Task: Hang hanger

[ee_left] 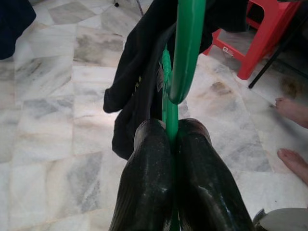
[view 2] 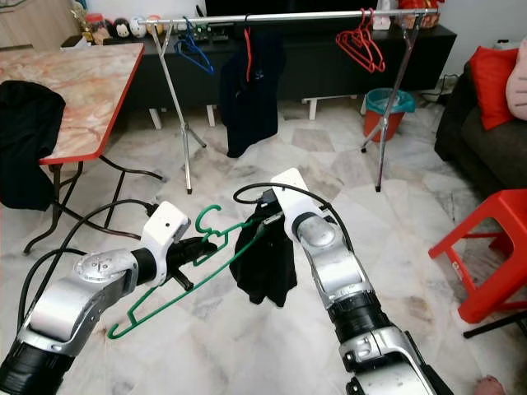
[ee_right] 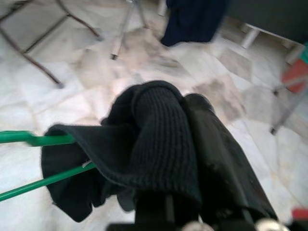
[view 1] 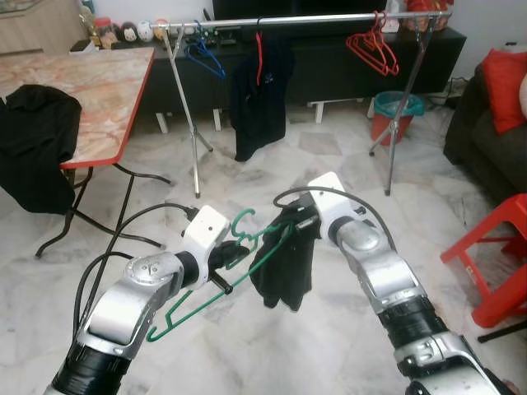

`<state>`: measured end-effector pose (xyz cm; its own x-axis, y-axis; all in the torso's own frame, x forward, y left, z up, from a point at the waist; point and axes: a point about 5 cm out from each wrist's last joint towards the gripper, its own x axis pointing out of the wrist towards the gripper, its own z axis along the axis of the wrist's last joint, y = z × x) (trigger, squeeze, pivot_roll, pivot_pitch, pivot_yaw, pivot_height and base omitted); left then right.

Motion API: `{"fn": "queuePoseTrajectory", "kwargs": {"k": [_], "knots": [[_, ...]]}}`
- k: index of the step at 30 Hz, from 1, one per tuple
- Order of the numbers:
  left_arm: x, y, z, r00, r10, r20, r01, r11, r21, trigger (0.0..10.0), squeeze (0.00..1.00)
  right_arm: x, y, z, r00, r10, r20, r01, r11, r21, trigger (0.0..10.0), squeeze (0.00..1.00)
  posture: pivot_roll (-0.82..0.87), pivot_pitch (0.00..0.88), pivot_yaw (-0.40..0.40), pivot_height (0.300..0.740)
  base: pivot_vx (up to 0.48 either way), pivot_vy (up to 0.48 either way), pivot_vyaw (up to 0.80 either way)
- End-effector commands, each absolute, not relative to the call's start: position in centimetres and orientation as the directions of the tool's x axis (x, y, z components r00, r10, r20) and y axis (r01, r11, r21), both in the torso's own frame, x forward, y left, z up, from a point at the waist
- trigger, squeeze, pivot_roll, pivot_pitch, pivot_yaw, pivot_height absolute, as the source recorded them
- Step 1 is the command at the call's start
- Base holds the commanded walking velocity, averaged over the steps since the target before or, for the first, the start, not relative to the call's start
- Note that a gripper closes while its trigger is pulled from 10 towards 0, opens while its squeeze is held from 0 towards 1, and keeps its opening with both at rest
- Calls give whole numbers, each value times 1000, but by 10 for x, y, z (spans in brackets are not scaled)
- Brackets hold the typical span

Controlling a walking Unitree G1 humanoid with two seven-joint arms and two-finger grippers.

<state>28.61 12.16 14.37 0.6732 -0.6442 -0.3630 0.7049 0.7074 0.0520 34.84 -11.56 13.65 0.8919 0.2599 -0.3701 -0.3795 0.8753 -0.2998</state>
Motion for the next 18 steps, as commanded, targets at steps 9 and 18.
{"fn": "queuePoseTrajectory", "kwargs": {"k": [9,18], "knots": [[305,142,148,820,-446,-359,517,845,133,10000,0,330,-104,145,874,308,-377,-432,847,-309,10000,0,-40,0,19,740,0,0,0],[306,149,142,825,-391,-408,488,856,168,10000,0,324,-103,148,877,289,-384,-419,853,-313,10000,0,-39,0,20,740,0,0,0]]}}
